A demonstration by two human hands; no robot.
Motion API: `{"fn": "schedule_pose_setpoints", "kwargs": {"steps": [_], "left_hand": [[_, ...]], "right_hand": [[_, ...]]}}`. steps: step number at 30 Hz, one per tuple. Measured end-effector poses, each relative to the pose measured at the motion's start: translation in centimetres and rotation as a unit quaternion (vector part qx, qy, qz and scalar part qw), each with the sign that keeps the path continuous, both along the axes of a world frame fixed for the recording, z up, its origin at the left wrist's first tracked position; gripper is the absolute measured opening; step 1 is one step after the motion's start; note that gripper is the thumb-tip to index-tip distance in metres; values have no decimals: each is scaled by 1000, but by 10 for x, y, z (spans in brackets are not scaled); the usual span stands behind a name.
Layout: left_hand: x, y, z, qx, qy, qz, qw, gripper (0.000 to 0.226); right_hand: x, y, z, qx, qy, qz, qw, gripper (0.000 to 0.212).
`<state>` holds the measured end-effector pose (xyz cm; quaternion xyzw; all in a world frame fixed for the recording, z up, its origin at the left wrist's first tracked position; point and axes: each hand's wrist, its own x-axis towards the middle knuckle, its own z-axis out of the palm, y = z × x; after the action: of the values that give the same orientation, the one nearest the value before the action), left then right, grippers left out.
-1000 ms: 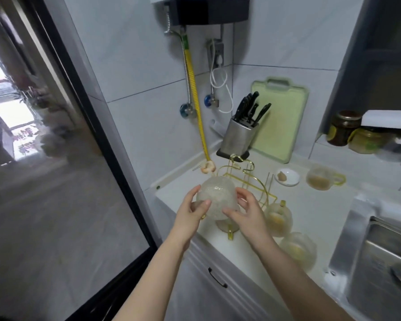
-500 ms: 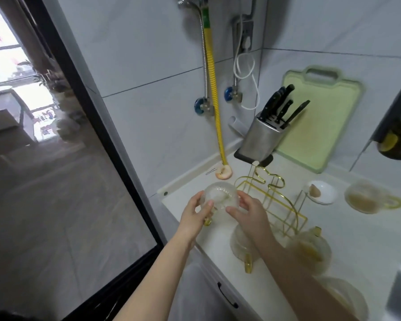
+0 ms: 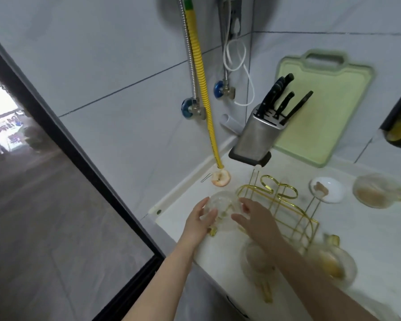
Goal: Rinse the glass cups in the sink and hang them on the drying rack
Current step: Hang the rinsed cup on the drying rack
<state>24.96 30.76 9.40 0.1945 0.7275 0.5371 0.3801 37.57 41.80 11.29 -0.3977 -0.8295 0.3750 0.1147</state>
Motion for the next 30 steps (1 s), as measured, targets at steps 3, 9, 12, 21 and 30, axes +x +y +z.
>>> {"fn": "schedule_pose_setpoints", "kwargs": {"steps": [3, 9, 12, 21, 30], "left_hand": [[-14, 9, -6, -16, 4, -31, 999, 47], [-31, 23, -23, -30, -11, -87, 996, 51], [-34, 30, -31, -32, -23, -107, 993, 49], [-46, 42, -43, -23, -40, -132, 990, 45], [-39, 35, -49, -54, -41, -131, 989, 60]], "right_hand": [[-8, 1, -6, 24, -28, -28, 999, 55], [-18, 11, -13, 104, -140, -44, 984, 50], [-18, 14, -19, 96, -167, -46, 980, 49], [-23, 15, -24, 115, -186, -60, 974, 46], [-13, 2, -27, 144, -153, -57, 976, 49]]}}
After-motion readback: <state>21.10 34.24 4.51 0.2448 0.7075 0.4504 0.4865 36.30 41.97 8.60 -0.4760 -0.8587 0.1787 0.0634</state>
